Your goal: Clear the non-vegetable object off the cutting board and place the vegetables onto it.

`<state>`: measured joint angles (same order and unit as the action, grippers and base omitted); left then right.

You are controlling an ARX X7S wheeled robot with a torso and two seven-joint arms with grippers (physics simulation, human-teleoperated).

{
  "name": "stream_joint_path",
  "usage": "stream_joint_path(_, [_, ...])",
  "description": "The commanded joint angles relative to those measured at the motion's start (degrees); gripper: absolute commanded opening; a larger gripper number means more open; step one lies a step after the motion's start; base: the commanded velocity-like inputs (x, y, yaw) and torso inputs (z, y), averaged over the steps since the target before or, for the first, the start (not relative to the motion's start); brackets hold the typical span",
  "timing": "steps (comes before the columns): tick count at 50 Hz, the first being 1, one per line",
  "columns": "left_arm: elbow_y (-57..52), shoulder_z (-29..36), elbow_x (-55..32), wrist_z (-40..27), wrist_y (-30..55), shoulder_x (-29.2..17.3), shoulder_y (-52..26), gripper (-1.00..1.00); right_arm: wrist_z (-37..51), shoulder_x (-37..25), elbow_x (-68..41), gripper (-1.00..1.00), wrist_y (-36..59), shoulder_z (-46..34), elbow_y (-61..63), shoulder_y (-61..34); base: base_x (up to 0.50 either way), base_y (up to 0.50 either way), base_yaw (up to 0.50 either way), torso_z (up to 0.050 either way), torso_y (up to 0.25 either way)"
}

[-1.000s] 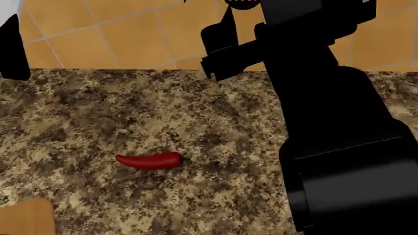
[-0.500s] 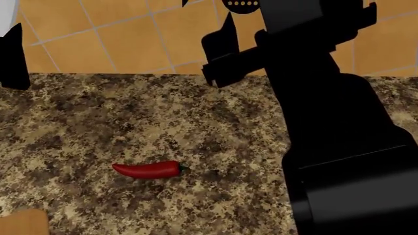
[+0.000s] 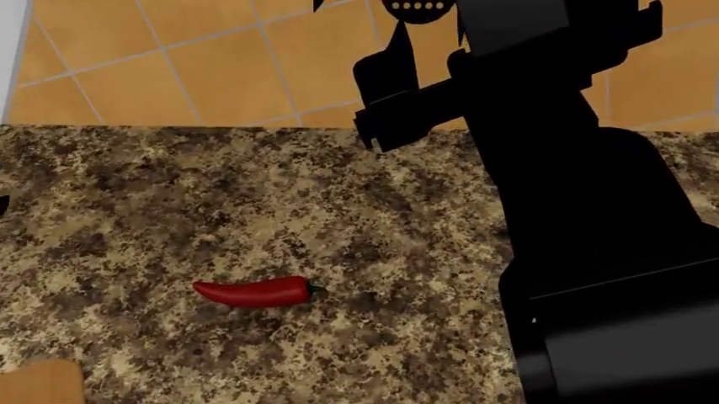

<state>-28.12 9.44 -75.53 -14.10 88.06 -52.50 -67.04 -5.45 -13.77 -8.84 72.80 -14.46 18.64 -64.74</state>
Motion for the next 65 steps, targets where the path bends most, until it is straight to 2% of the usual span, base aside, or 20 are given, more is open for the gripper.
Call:
stream_joint_path(1, [-1.56, 1.74, -23.24, 1.20, 0.26, -12.47, -1.20, 1.00, -1.48, 0.89, 1.14, 1.00, 0.60, 0.92, 0.63, 0.13, 0.02, 0.00, 0.00, 0.000, 0.000])
stream_joint_path(5, [-6.80, 3.44, -24.97, 9.07, 1.25, -16.38, -0.80, 1.00, -1.35, 1.06, 1.14, 1.00, 0.39, 0.53, 0.19, -0.05, 0.02, 0.00, 0.00, 0.000, 0.000])
stream_joint_path(11, [-6.63, 6.87, -28.33, 10.19, 0.61, -18.95, -3.51, 1.00, -1.34, 0.98, 0.90, 1.00, 0.86, 0.44, 0.53, -0.10, 0.02, 0.00, 0.00, 0.000, 0.000])
stream_joint_path(14, [-7.23, 8.91, -29.33, 12.85, 1.13, -20.34, -5.54, 1.00, -1.20, 0.95, 0.78, 1.00, 1.13, 0.72, 1.01, 0.36, 0.02, 0.00, 0.00, 0.000, 0.000])
stream_joint_path(21, [-8.40, 12.49, -26.68, 16.57, 0.72, -23.13, -5.94, 1.00, -1.06, 0.83, 0.64, 1.00, 0.33, 0.83, 0.77, 1.29, 0.02, 0.00, 0.00, 0.000, 0.000])
stream_joint_path(24, [-8.98, 14.95, -25.06, 17.27, 1.05, -23.43, -6.81, 1.00, -0.95, 0.85, 0.54, 1.00, -0.09, 0.99, 0.83, 2.02, 0.02, 0.00, 0.00, 0.000, 0.000])
stream_joint_path(26, [-7.37, 18.12, -26.47, 14.10, 1.24, -23.38, -8.02, 1.00, -0.86, 0.83, 0.48, 1.00, 0.10, 1.11, 0.89, 2.14, 0.02, 0.00, 0.00, 0.000, 0.000])
stream_joint_path(32, [-8.91, 24.20, -26.17, 14.16, 1.24, -23.67, -11.20, 1.00, -0.63, 0.86, 0.35, 1.00, 0.27, 1.28, 1.43, 2.54, 0.02, 0.00, 0.00, 0.000, 0.000])
stream_joint_path(40, [-9.35, 28.68, -15.10, 16.19, 0.48, -21.69, -11.20, 1.00, -0.50, 0.36, 0.09, 1.00, 0.20, 2.09, 2.00, 3.57, 0.02, 0.00, 0.00, 0.000, 0.000])
stream_joint_path(49, [-7.45, 31.38, -6.64, 19.34, -3.76, -21.63, -7.81, 1.00, -0.21, 0.21, -0.17, 1.00, 0.18, 2.65, 2.53, 4.62, 0.02, 0.00, 0.00, 0.000, 0.000])
stream_joint_path(65, [-5.08, 33.95, -1.23, 20.28, -10.93, -19.51, -2.36, 1.00, 0.04, -0.05, -0.71, 1.00, 1.30, 2.74, 3.82, 4.86, 0.02, 0.00, 0.00, 0.000, 0.000])
